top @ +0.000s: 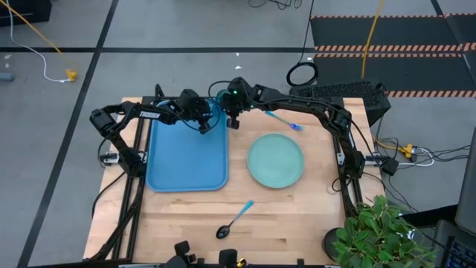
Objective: Pick and place plate/cup/fork/spoon on tray
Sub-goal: Put the blue glass on the top right of the blue tray
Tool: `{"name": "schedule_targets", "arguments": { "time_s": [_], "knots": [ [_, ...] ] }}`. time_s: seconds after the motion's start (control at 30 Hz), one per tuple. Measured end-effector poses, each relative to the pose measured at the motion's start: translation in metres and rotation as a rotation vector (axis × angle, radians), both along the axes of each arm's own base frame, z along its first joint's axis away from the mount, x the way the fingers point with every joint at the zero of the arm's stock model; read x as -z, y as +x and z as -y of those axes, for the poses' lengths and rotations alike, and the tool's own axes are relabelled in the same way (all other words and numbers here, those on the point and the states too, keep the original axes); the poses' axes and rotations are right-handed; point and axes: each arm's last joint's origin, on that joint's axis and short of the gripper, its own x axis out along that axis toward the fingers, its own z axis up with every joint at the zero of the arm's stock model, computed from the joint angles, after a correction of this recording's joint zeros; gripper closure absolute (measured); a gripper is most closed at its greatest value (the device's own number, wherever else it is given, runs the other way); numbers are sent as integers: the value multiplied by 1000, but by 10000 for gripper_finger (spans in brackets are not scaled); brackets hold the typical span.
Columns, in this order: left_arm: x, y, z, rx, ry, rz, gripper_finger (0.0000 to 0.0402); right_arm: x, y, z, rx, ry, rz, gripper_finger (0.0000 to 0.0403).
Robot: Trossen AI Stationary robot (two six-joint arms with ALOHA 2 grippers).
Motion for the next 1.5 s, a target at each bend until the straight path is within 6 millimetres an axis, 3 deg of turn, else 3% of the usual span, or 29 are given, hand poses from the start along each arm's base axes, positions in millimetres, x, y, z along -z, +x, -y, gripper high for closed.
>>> {"name": "schedule_targets", "arguments": {
  "time_s": [0.43, 0.8, 1.27, 1.5],
  "knots": [
    [0, 0, 0, -2, -9, -4, 293, -8, 6, 3, 21, -21, 105, 277],
    [1, 0, 2, 11, -27, -6, 293, -16, 10, 5, 45, -56, 199, 273],
    [1, 0, 2, 12, -28, -10, 293, -15, 9, 8, 91, -58, 186, 273],
    [3, -1, 3, 11, -41, -23, 293, -10, 11, -8, 88, 8, 115, 273]
  ]
}}
